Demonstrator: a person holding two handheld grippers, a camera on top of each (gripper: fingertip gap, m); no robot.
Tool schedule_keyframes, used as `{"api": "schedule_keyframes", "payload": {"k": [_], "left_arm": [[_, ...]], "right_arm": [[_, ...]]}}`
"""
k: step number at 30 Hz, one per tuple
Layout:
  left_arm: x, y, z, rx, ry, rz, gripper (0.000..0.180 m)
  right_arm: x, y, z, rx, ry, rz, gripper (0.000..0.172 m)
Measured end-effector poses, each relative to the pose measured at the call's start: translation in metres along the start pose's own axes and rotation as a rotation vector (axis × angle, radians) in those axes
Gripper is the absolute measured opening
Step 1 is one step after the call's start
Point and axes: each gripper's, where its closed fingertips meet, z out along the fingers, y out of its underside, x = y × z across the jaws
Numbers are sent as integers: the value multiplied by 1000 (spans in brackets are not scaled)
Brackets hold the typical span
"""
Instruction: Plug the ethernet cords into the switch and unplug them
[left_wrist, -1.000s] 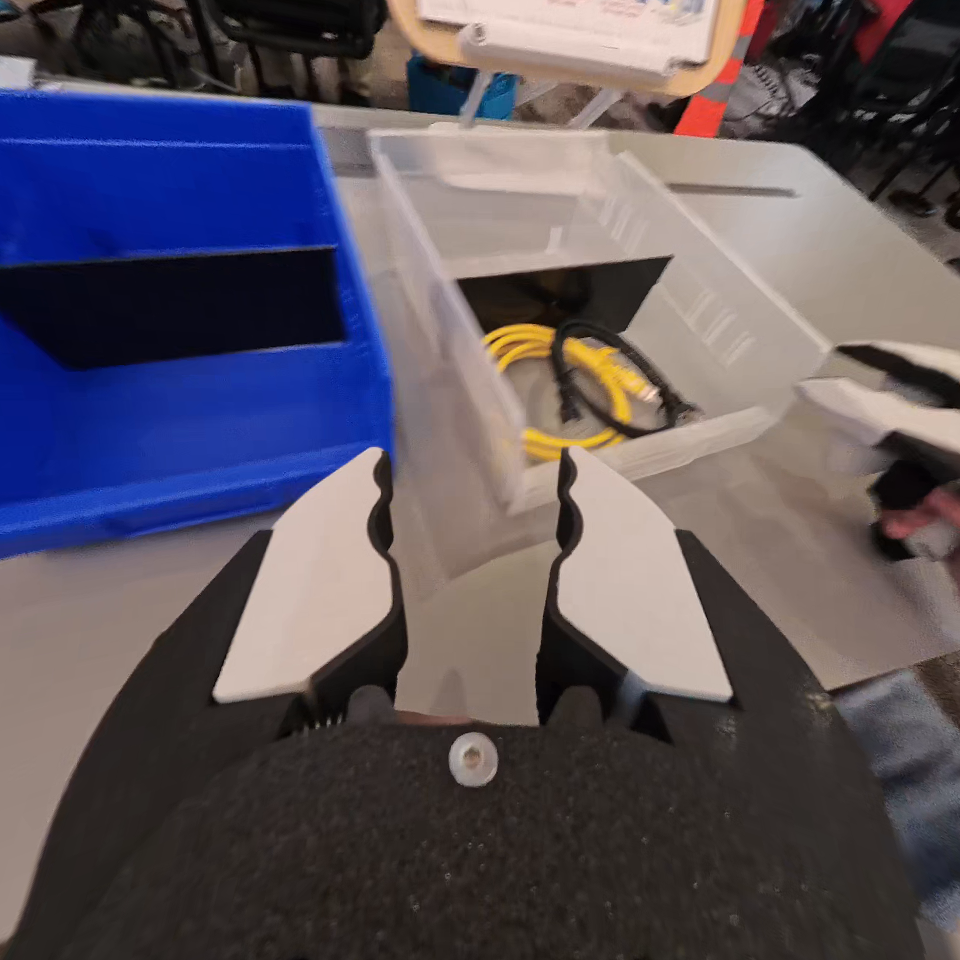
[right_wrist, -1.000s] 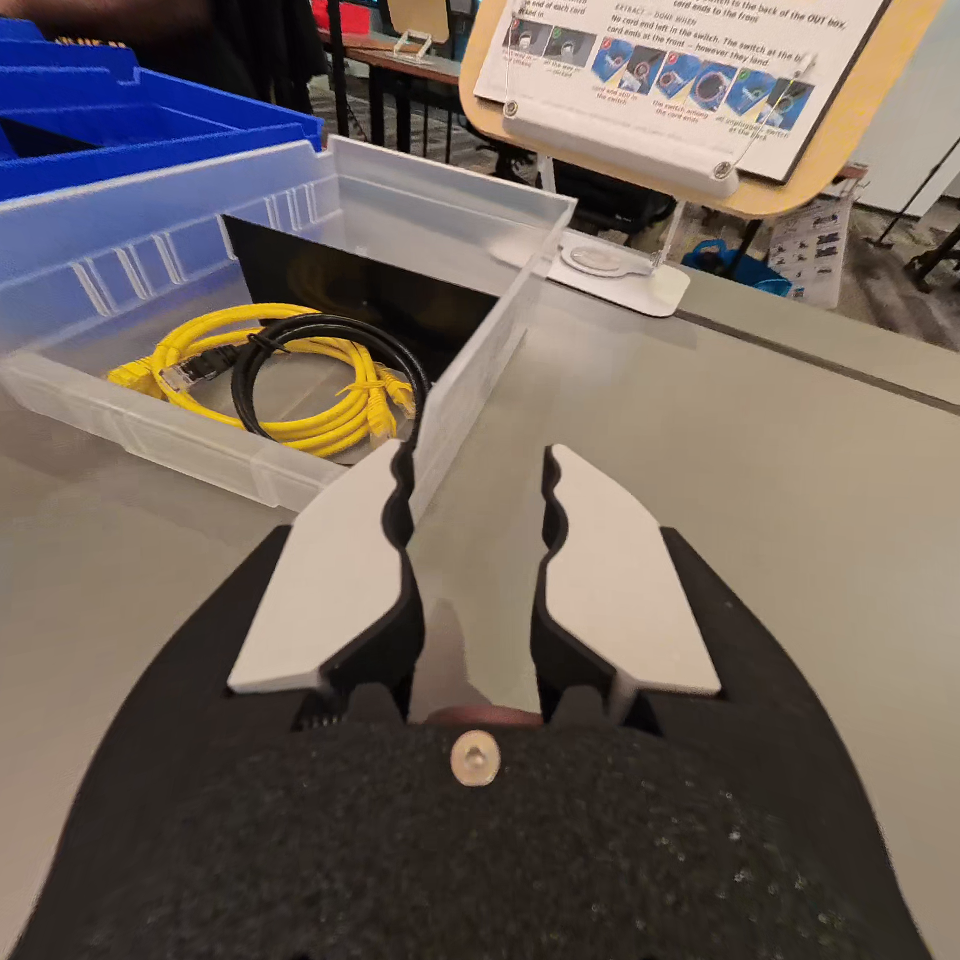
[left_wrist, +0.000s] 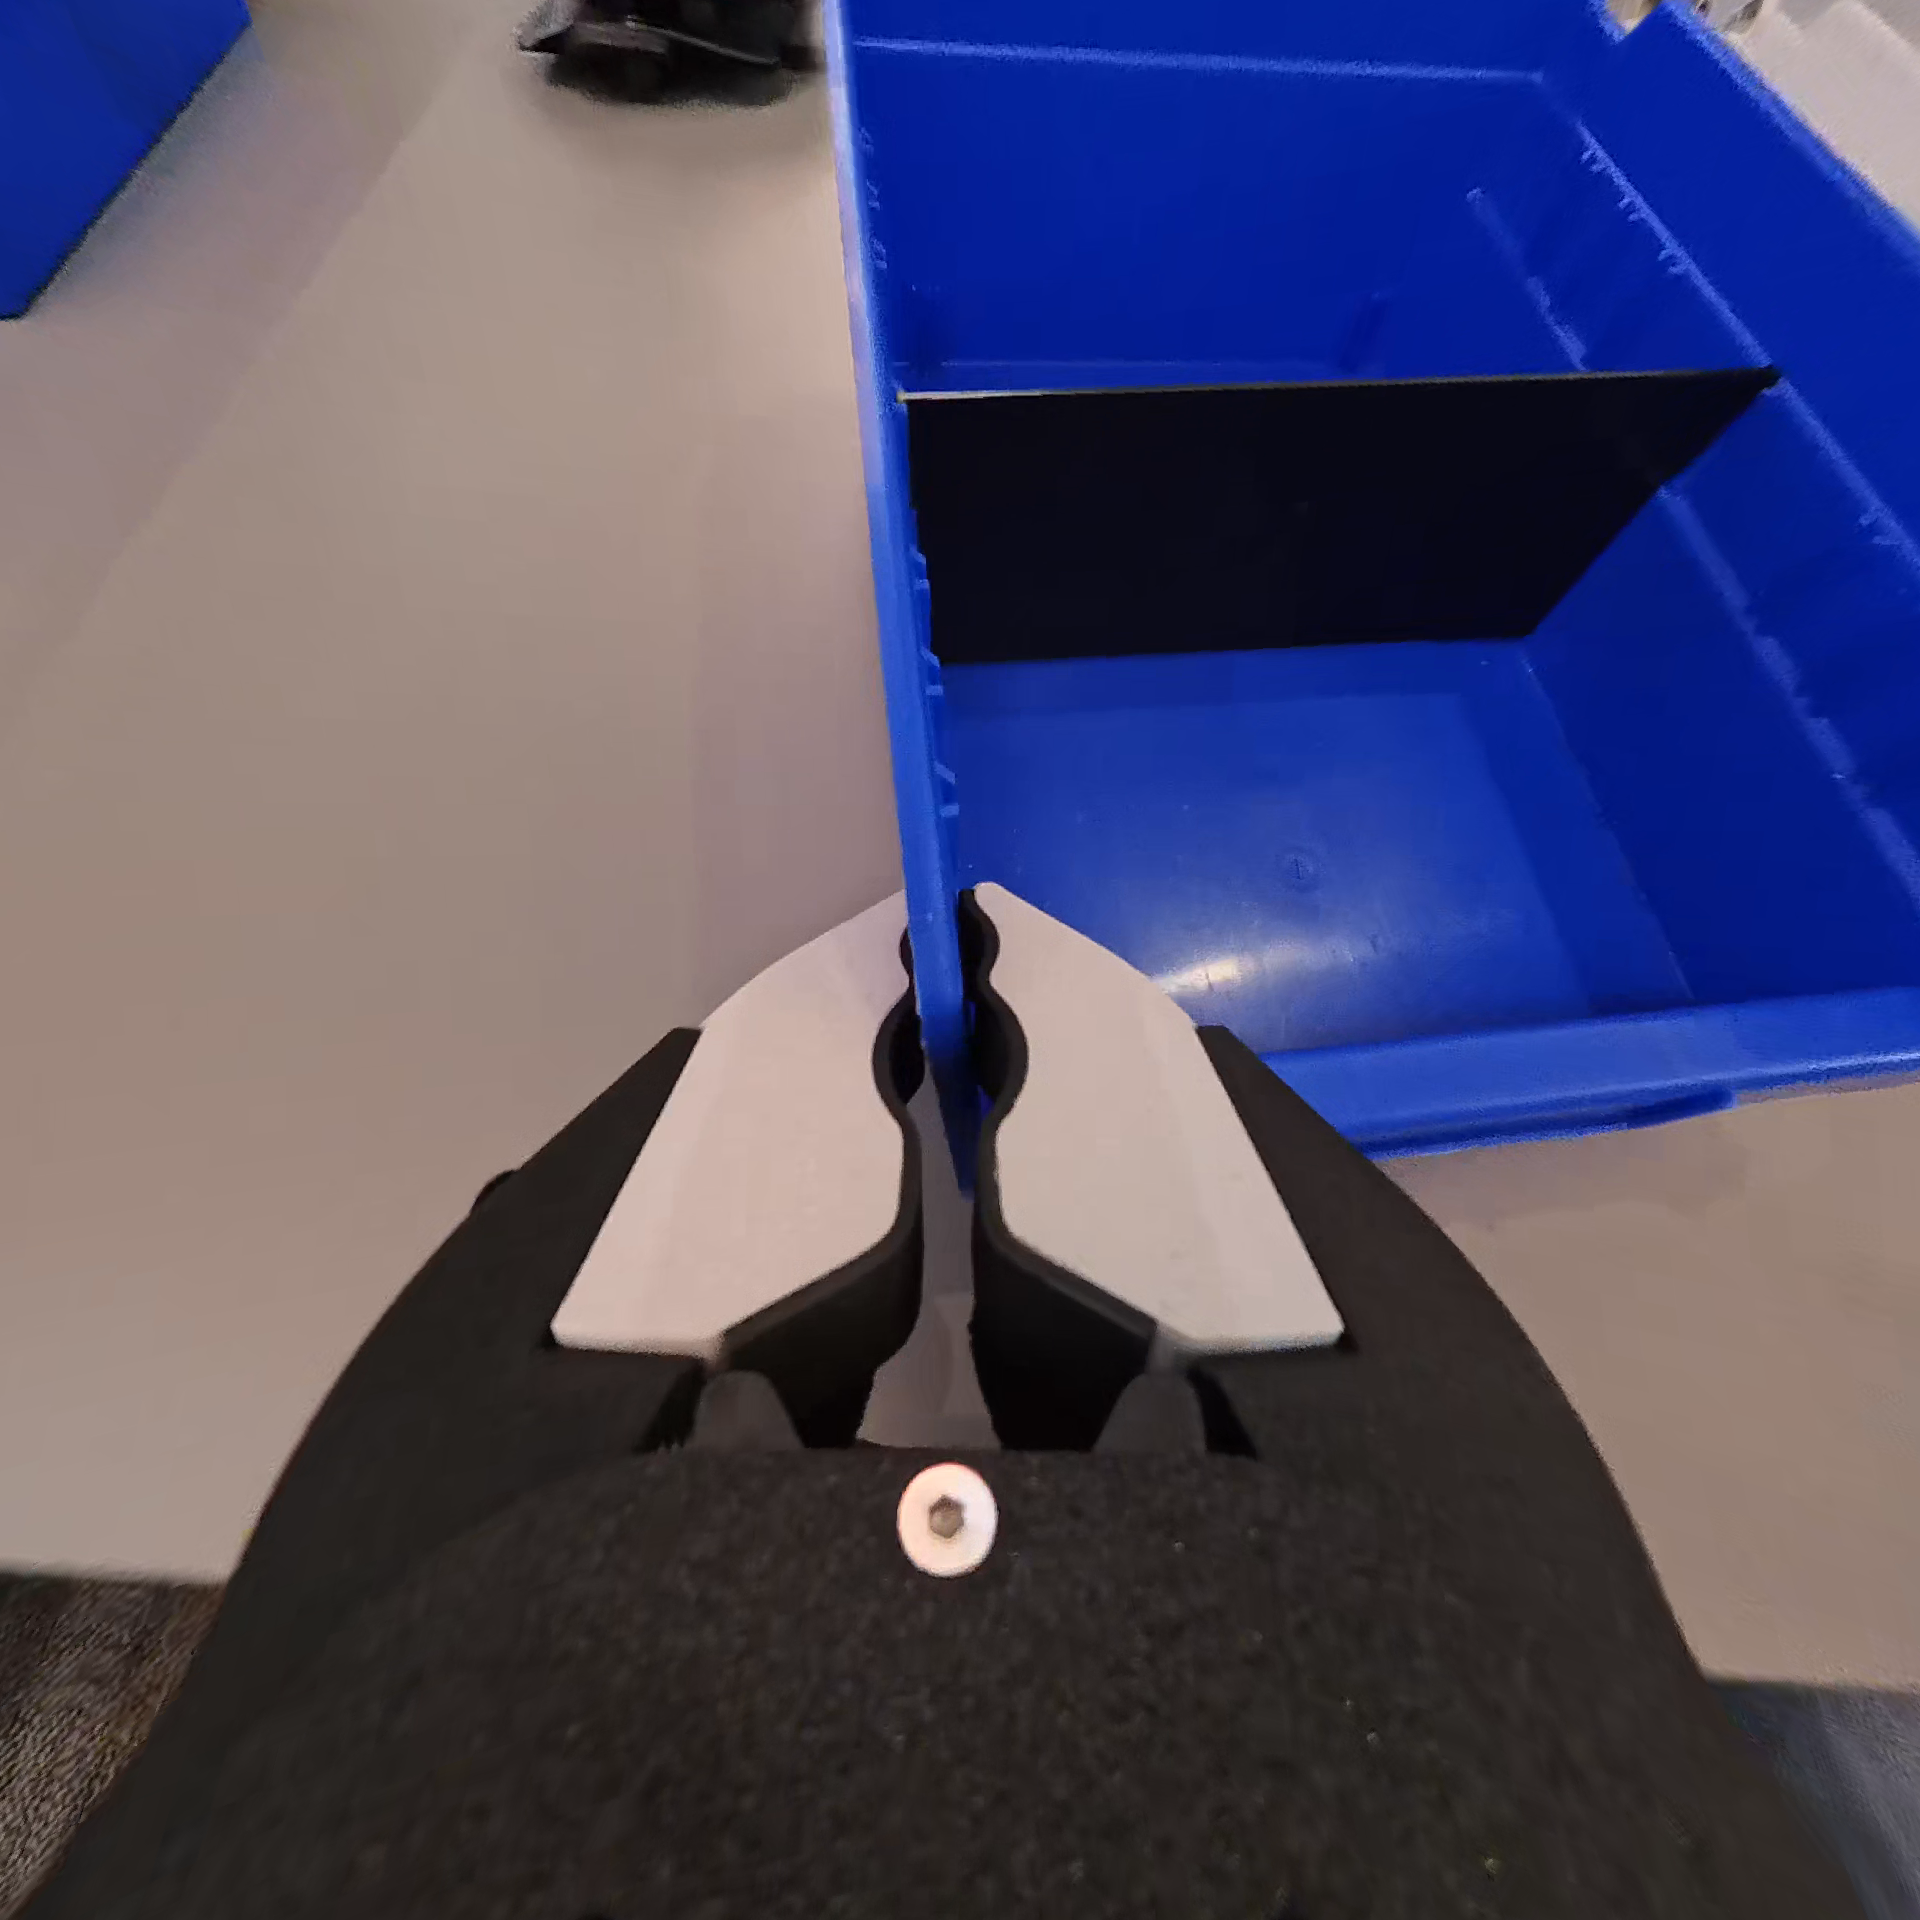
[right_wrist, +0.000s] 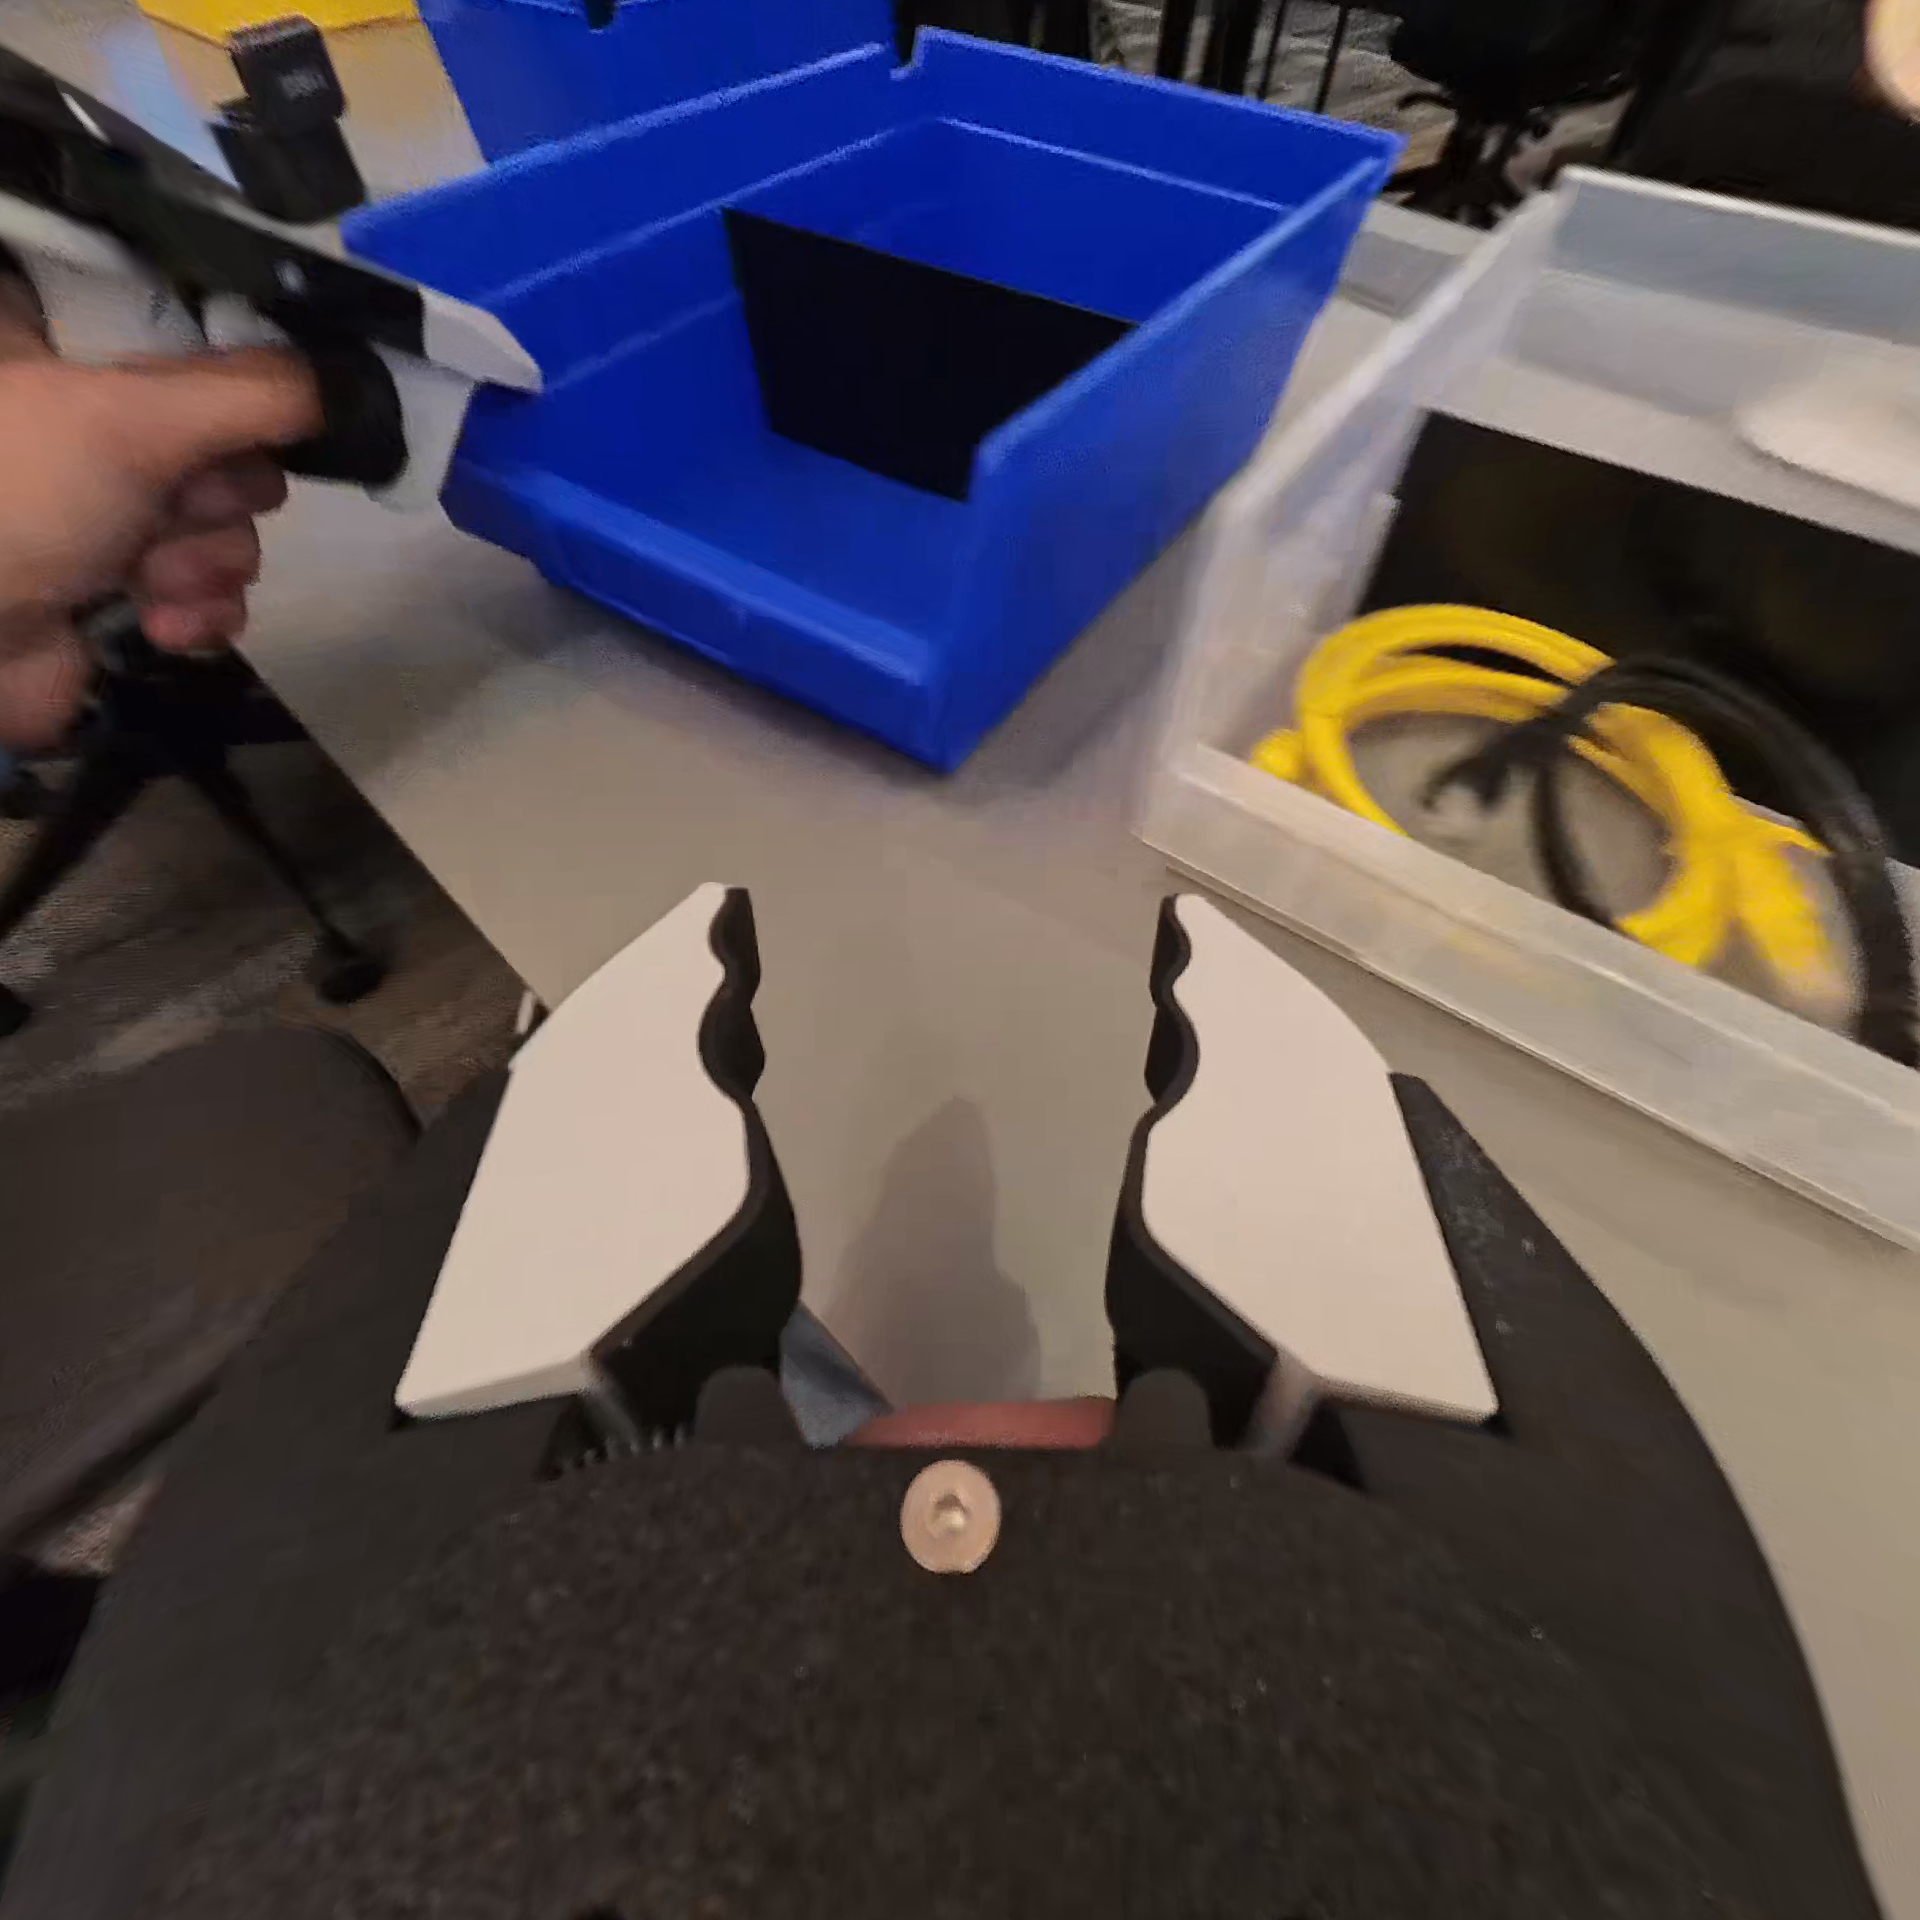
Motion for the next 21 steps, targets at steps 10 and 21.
{"api": "schedule_keyframes", "payload": {"k": [10, 21], "left_arm": [[2, 49, -75, -12, -60, -35, 3], [48, -10, -154, 216, -174, 137, 4]], "right_arm": [[-41, -20, 64, -12, 113, 15, 58], [-16, -86, -3, 148, 174, 15, 5]]}}
